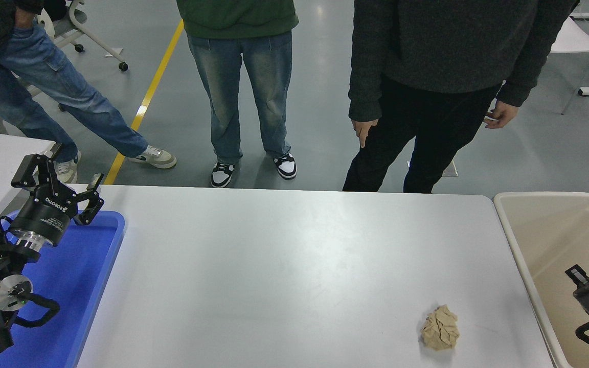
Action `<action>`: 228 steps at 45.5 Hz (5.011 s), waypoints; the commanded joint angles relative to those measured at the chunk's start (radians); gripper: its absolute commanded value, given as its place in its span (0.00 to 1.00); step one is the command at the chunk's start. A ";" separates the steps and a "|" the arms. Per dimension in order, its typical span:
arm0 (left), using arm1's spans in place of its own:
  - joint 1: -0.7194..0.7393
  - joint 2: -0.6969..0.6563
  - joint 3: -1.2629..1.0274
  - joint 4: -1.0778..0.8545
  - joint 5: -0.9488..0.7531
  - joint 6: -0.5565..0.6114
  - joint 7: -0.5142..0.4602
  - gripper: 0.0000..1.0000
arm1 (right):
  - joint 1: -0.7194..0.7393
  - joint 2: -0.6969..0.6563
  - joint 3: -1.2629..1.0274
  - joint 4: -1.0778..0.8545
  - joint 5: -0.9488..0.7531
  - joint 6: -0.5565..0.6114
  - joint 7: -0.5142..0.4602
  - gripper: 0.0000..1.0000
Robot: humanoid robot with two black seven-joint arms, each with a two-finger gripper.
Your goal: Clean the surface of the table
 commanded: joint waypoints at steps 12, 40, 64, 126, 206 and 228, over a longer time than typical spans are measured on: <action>0.000 0.000 0.000 -0.001 0.000 0.000 0.000 1.00 | 0.073 -0.188 0.128 0.280 0.004 0.002 0.008 1.00; 0.000 0.000 0.000 -0.001 0.000 0.000 0.000 1.00 | 0.091 -0.371 0.550 0.765 0.004 -0.010 0.037 1.00; 0.000 0.000 0.000 -0.001 0.000 0.000 0.000 1.00 | -0.011 -0.084 0.841 0.793 0.006 -0.138 0.278 1.00; 0.000 0.000 0.000 -0.001 0.000 -0.002 0.000 1.00 | -0.107 0.045 0.943 0.733 -0.037 -0.135 0.491 1.00; 0.000 0.000 0.000 -0.001 0.000 -0.002 0.000 1.00 | 0.278 -0.738 0.185 1.471 -1.040 0.500 0.236 0.99; 0.000 0.000 0.000 -0.001 0.000 -0.002 0.000 1.00 | 0.235 -0.589 0.137 1.405 -1.043 0.487 0.235 0.99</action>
